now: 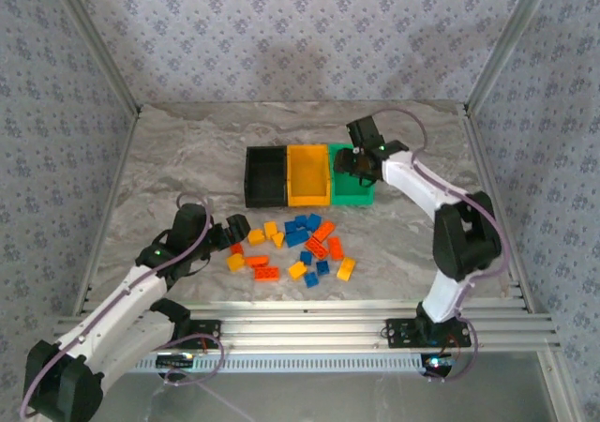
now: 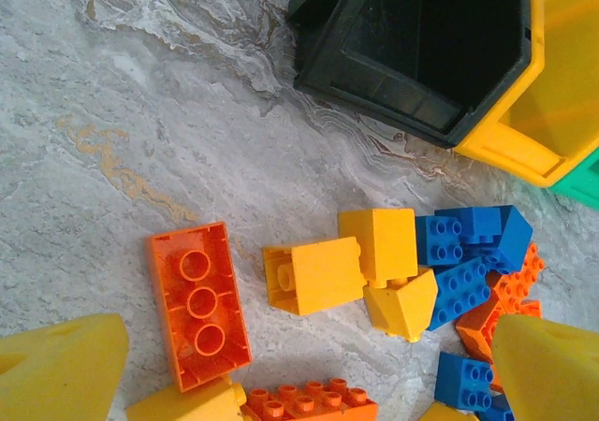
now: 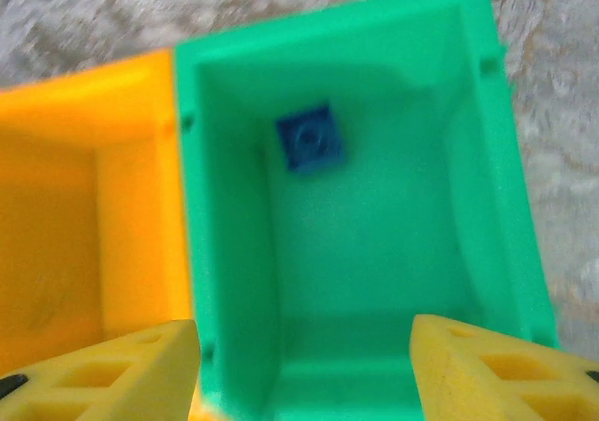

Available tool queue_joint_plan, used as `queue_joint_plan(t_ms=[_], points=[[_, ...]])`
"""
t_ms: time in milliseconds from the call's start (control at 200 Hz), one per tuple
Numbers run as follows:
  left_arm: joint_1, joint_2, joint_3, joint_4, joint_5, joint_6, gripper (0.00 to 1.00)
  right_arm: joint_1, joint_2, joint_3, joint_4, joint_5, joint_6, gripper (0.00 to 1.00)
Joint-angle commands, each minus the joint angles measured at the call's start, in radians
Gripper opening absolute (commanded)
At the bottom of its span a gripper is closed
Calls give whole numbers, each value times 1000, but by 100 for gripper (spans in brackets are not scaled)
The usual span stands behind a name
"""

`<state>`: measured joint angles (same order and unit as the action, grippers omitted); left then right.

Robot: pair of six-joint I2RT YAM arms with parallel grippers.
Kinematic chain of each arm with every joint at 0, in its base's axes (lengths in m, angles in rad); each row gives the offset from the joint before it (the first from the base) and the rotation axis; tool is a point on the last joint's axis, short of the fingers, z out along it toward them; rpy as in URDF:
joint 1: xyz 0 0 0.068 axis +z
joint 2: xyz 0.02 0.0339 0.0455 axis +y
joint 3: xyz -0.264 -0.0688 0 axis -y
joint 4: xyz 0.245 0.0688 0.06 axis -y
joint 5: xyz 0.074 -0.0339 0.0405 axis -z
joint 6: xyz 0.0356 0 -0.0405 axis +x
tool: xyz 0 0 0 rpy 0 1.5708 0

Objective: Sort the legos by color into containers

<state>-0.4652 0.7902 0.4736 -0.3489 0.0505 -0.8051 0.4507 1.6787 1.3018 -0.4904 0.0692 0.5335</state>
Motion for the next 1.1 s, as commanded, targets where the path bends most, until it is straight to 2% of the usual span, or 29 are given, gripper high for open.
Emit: queue_joint_plan(t_ms=[0,230,435,700,984,1094], points=[[-2,-17,16,-30,-18,-4,100,77,-151,-141,-12,6,-6,64],[-2,-4,15,-21,-15,-13,100,245,-301,-404,-20,14,17,67],[-2,29,16,-15,-14,-15,100,332,-289,-508,-19,64,15,67],[-2,53,16,-9,-8,-19,100,337,-193,-513,38,54,7,65],[-1,55,16,-5,-10,-19,100,286,-167,-542,-8,96,40,53],[-2,56,17,-6,-7,-20,100,259,-201,-564,-34,138,58,48]])
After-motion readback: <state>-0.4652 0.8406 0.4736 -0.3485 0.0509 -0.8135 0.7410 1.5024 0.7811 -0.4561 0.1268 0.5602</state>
